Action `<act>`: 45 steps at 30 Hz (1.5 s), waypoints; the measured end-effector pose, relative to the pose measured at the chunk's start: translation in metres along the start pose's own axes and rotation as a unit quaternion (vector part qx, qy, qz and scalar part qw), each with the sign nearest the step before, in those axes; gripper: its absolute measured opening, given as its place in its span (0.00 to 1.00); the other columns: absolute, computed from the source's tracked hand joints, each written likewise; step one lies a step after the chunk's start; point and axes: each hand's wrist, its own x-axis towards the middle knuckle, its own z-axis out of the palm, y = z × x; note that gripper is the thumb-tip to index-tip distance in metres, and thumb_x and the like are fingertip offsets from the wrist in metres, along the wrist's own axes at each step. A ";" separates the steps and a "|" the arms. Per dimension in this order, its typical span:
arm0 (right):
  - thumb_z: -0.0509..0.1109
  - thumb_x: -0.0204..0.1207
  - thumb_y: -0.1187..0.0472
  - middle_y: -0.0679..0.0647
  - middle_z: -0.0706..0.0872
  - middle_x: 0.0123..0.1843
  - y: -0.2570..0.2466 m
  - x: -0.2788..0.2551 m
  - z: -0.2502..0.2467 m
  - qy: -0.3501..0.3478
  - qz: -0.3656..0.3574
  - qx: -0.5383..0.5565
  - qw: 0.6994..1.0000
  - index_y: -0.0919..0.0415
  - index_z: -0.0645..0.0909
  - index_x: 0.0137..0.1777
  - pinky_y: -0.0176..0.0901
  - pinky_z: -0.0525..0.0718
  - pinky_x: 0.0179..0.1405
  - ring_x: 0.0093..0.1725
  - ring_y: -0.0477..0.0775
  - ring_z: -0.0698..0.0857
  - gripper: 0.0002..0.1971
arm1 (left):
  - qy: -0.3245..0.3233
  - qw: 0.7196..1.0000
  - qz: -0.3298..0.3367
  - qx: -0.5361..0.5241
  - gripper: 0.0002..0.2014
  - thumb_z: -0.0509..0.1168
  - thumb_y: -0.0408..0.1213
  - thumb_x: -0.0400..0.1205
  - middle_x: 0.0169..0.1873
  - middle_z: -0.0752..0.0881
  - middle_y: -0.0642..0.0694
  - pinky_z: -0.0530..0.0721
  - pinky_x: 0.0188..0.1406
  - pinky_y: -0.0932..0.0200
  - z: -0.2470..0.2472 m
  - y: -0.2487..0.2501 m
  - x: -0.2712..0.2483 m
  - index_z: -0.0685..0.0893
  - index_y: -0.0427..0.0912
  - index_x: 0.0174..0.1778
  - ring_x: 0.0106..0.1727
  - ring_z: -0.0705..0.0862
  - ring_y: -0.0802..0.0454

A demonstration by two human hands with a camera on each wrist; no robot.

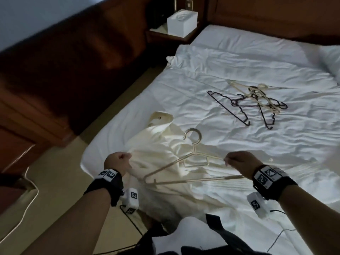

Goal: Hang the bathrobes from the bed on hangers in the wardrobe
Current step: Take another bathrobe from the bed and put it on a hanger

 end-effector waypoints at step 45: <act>0.63 0.76 0.33 0.37 0.80 0.42 -0.161 0.136 0.121 -0.073 -0.123 -0.246 0.959 0.42 0.78 0.47 0.49 0.62 0.63 0.59 0.49 0.75 0.14 | -0.314 0.937 0.040 -0.150 0.10 0.68 0.32 0.83 0.48 0.87 0.49 0.79 0.53 0.63 -0.033 -0.027 0.044 0.83 0.49 0.57 0.51 0.82 0.54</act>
